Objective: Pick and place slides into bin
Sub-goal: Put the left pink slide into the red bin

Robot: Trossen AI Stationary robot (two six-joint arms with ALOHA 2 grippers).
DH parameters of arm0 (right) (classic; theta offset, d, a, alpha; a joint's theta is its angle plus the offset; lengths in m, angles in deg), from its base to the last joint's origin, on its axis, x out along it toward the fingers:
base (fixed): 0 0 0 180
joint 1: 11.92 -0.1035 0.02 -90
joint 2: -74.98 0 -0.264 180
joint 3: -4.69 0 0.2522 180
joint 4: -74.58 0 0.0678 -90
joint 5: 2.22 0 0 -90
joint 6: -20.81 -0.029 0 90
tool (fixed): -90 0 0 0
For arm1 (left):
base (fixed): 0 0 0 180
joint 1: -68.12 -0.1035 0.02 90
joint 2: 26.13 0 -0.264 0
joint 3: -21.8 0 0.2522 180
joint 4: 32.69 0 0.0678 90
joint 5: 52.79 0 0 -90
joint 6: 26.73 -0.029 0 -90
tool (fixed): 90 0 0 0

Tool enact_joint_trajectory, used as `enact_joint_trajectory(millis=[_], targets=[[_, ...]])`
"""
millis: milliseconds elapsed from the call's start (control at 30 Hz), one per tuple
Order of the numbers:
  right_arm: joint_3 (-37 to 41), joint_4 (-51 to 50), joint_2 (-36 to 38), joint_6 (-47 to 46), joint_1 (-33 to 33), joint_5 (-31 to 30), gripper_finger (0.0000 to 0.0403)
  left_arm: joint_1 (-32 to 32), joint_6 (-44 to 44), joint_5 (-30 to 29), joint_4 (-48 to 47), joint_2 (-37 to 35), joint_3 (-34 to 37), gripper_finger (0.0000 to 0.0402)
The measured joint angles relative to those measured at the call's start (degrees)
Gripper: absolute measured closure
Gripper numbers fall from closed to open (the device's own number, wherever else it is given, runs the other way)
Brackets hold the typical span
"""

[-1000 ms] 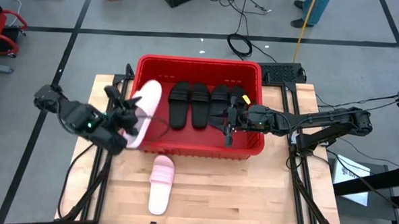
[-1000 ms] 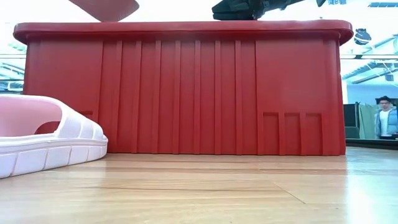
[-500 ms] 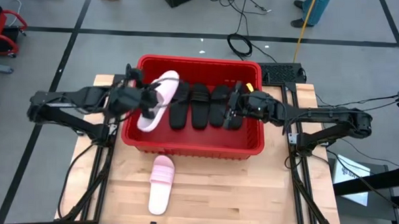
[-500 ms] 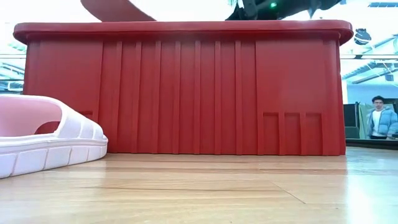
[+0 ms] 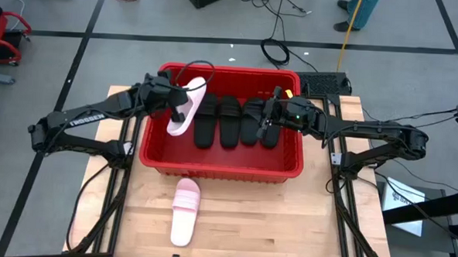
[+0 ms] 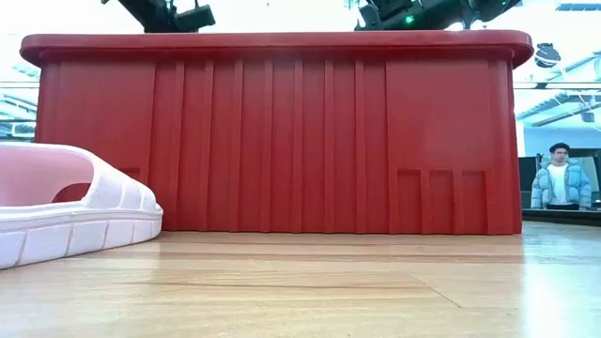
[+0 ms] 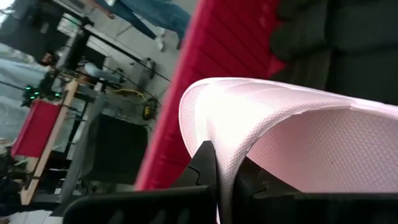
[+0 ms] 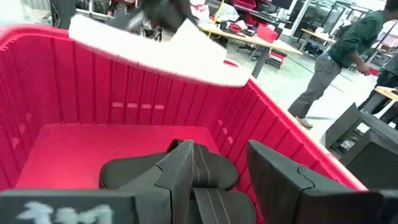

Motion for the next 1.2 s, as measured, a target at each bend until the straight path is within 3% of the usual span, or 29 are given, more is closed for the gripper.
enact_joint_trajectory(millis=[467,833,1100,1200], targets=[[0.0,-1.4,0.0,-1.3,0.8,-0.1,0.0264,-6.5,1.6,2.8,15.7,-0.1,17.1,0.0397],[0.0,-1.3,0.0,-1.7,3.7,-0.1,0.0264,-10.6,-1.6,-0.9,16.8,0.3,20.4,0.0399],[0.0,-0.7,0.0,-1.9,4.4,0.0,0.0264,-11.0,-3.9,-1.5,18.4,7.5,20.5,0.0398],[0.0,-0.4,0.0,-2.0,4.4,0.0,0.0264,-10.9,-4.1,-4.7,20.2,11.0,20.5,0.0399]])
